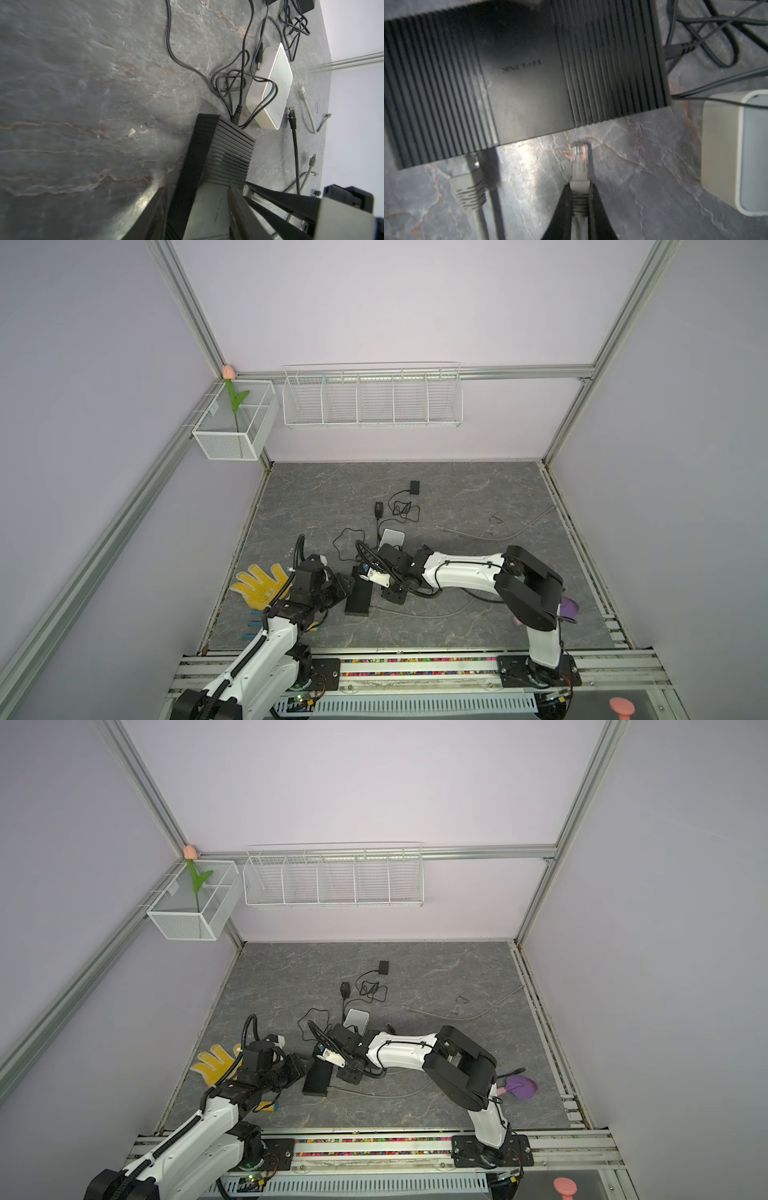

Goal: Insert the plug into the switch port

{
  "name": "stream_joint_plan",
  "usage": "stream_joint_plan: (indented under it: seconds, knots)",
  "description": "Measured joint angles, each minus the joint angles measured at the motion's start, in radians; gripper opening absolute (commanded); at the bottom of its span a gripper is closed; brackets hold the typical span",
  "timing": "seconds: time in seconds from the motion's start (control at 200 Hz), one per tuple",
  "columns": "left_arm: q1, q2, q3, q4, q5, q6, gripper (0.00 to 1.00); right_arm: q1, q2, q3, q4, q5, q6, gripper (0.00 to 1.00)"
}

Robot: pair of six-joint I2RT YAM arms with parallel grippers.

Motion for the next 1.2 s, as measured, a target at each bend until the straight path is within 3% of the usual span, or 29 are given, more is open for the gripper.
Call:
stream_joint_plan:
  seconds: [0.57, 1.2]
  knots:
    - [0.000, 0.001, -0.044, 0.044, 0.015, 0.003, 0.44, 0.007, -0.101, -0.085, 0.016, -0.026, 0.045, 0.07]
    - [0.000, 0.014, -0.045, 0.071, 0.015, -0.001, 0.42, 0.027, -0.100, -0.090, 0.075, -0.136, 0.087, 0.06]
